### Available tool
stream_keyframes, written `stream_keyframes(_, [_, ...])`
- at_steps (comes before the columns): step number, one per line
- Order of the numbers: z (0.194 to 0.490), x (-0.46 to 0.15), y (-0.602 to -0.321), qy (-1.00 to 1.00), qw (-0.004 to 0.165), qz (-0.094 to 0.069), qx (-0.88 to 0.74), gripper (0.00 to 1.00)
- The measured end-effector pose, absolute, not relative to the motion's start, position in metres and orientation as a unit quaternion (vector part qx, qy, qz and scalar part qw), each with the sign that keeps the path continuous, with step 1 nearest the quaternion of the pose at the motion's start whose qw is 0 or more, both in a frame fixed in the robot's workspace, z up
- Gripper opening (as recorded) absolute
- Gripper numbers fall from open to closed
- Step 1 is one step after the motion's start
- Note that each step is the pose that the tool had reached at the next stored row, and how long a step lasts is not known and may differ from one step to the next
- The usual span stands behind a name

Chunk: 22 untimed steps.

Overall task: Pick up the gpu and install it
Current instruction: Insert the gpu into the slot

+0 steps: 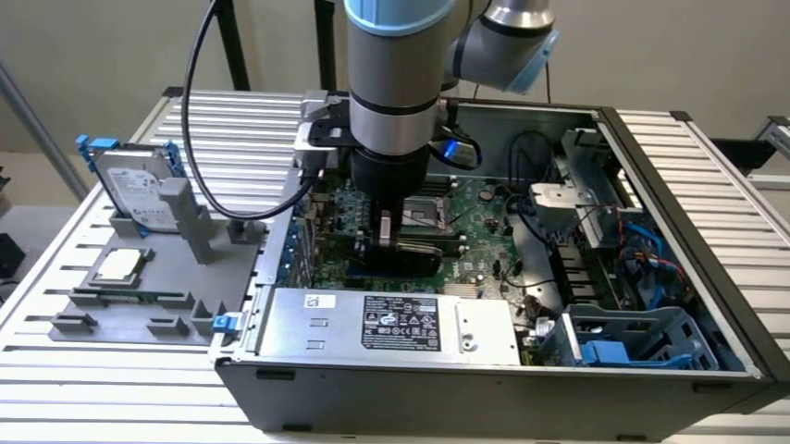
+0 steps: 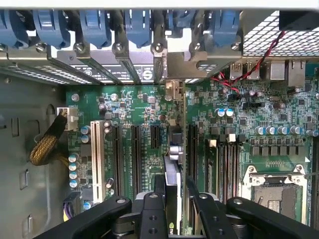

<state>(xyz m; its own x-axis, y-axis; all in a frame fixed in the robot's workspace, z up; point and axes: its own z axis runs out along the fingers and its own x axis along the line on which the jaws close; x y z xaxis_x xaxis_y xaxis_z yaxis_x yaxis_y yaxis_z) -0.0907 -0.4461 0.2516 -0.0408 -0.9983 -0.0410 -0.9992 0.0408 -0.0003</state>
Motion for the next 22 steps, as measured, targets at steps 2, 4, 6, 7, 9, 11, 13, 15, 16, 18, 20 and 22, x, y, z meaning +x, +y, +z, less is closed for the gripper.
stream_keyframes(2, [0.2516, -0.0907, -0.4461, 0.721, 0.015, 0.014, -0.692, 0.0])
stream_keyframes(4, [0.2511, -0.0903, -0.4459, 0.721, 0.016, 0.014, -0.692, 0.0])
stream_keyframes(6, [0.2504, -0.0901, -0.4457, 0.721, 0.016, 0.015, -0.693, 1.0])
stream_keyframes(7, [0.2511, -0.0905, -0.446, 0.721, 0.016, 0.014, -0.692, 1.0])
stream_keyframes(9, [0.2515, -0.0906, -0.4461, 0.721, 0.015, 0.014, -0.692, 1.0])
stream_keyframes(11, [0.2516, -0.0907, -0.4461, 0.721, 0.015, 0.014, -0.692, 1.0])
stream_keyframes(13, [0.2516, -0.0907, -0.4461, 0.721, 0.015, 0.014, -0.692, 1.0])
stream_keyframes(15, [0.2516, -0.0907, -0.4461, 0.721, 0.015, 0.014, -0.692, 1.0])
stream_keyframes(16, [0.2516, -0.0907, -0.4461, 0.721, 0.015, 0.014, -0.692, 1.0])
stream_keyframes(18, [0.2516, -0.0907, -0.4461, 0.721, 0.015, 0.014, -0.692, 1.0])
stream_keyframes(20, [0.2516, -0.0906, -0.4461, 0.721, 0.015, 0.014, -0.692, 1.0])
stream_keyframes(22, [0.2516, -0.0907, -0.4461, 0.721, 0.015, 0.014, -0.692, 1.0])
